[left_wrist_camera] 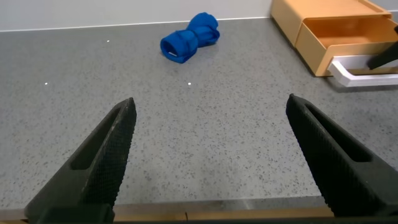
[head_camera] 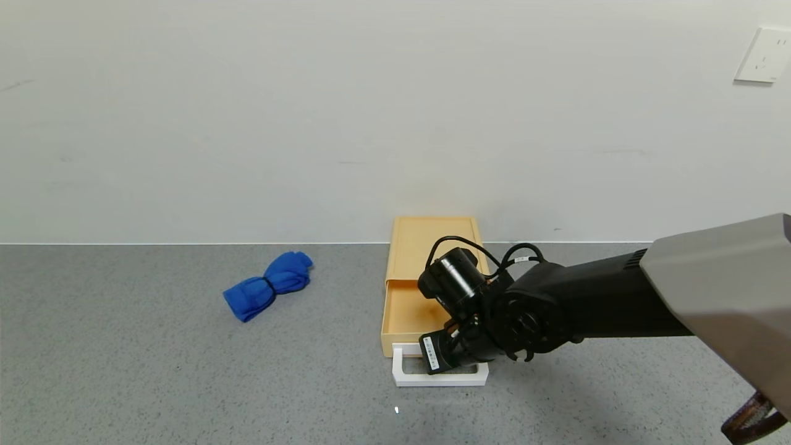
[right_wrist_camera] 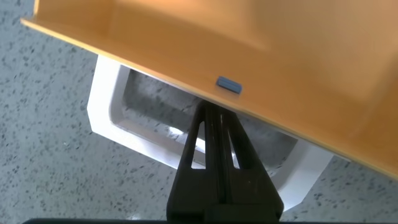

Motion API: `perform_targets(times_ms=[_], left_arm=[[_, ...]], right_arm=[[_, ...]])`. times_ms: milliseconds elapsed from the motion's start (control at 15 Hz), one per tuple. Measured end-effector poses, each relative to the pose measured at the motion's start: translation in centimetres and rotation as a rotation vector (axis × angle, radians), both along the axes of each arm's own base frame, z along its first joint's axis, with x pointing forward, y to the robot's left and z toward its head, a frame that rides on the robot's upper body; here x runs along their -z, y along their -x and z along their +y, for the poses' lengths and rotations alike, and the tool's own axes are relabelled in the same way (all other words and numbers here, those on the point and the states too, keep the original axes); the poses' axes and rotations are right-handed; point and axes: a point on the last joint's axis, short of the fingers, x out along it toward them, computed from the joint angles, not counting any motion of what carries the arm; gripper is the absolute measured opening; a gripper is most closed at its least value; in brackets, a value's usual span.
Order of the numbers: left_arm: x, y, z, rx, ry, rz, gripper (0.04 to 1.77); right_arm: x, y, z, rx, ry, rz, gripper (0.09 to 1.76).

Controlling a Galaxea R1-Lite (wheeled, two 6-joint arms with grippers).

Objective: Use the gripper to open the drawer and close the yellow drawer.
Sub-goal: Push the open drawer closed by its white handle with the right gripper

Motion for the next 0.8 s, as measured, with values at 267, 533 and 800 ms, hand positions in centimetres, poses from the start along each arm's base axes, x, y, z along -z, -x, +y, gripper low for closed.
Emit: perform_targets(times_ms=[267,533,800], left_arm=[[0.0,0.0,0.0,0.001,-0.001,0.000,1.74],[0.0,0.0,0.0,0.001,-0.001,0.000,1.74],[0.0,0.0,0.0,0.000,-0.001,0.000,1.74]], right_arm=[[-0.4,-1.4,0.0,0.009,-0.016,-0.030,0.12],[-0.5,-3.0,0.0,0.026,-0.034,-0.058,0.12],[-0.4,-4.8,0.2,0.047,-0.054,-0.084,0.12]])
